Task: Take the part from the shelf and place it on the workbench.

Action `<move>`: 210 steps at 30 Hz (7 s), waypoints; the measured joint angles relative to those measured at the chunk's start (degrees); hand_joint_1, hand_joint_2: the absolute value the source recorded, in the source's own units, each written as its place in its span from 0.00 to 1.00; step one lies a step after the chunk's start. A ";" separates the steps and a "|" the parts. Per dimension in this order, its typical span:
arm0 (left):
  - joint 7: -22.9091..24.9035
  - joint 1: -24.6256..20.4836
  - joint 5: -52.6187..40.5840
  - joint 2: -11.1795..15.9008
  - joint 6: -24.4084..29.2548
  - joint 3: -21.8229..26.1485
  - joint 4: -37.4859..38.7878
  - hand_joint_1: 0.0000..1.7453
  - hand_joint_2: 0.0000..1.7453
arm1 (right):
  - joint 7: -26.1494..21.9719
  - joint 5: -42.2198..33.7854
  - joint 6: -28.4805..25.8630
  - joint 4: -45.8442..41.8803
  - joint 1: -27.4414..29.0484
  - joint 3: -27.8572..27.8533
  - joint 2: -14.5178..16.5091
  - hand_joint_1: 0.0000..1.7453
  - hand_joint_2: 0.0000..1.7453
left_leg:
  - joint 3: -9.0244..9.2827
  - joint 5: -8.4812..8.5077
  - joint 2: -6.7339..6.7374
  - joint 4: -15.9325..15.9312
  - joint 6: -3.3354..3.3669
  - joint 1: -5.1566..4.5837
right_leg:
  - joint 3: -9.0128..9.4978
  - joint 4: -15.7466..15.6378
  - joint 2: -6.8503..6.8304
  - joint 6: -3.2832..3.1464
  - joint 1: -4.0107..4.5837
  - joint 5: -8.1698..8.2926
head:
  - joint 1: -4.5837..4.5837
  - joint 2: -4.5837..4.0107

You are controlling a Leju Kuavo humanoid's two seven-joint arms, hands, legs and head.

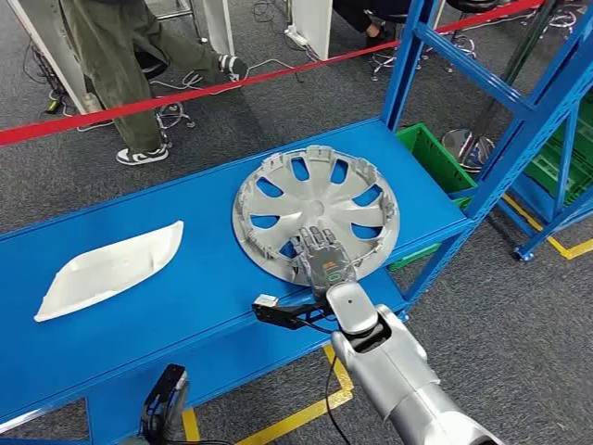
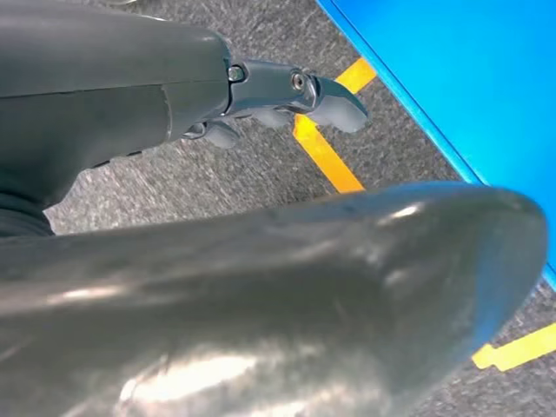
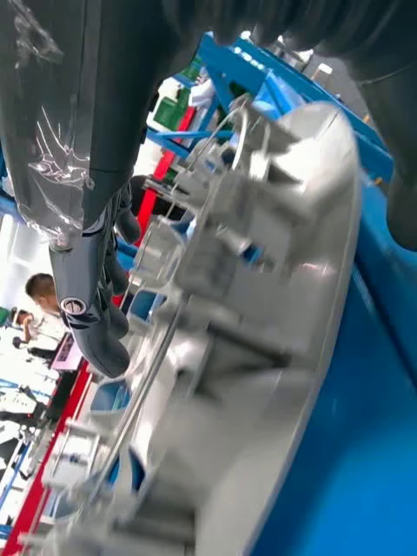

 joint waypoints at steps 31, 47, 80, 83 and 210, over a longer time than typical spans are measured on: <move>0.59 -1.03 -0.85 0.32 -1.05 0.21 0.52 0.00 0.00 | 3.49 0.01 2.33 8.70 -3.34 -0.66 0.00 1.00 1.00 | 0.21 0.24 0.04 -0.08 0.46 -0.27 | -0.03 -0.13 -0.06 1.20 -0.23 0.14 | -0.07 0.00; 0.53 -1.01 -1.28 0.50 -1.57 0.41 0.83 0.00 0.00 | 2.77 0.04 0.90 8.56 -3.25 -1.02 -0.07 1.00 1.00 | 0.41 0.35 0.05 -0.10 0.40 -0.28 | 0.10 -0.04 -0.08 1.07 -0.22 0.24 | -0.07 0.00; 1.89 -2.35 2.37 -2.37 -1.58 3.42 -12.46 0.00 1.00 | -16.15 -10.26 -7.02 -57.57 23.77 -11.31 1.57 1.00 1.00 | 0.00 0.23 0.02 -0.10 0.30 -0.23 | -0.34 0.14 -0.19 0.93 -0.13 0.02 | -0.07 0.00; 1.86 -2.15 2.40 -2.37 -1.74 3.40 -12.82 0.00 1.00 | -16.23 -10.42 -7.08 -58.52 24.10 -11.41 1.52 1.00 1.00 | -0.01 0.22 0.03 -0.10 0.29 -0.23 | -0.36 0.13 -0.17 0.94 -0.13 0.00 | -0.07 0.00; 12.41 9.23 14.62 -4.46 -7.40 -17.58 -35.68 0.00 1.00 | -24.98 -49.76 -1.93 -53.95 42.22 -29.30 3.61 1.00 1.00 | 6.03 -6.52 6.42 0.05 -0.20 -0.66 | -0.27 1.38 -4.50 1.56 -0.14 -1.32 | 0.47 0.00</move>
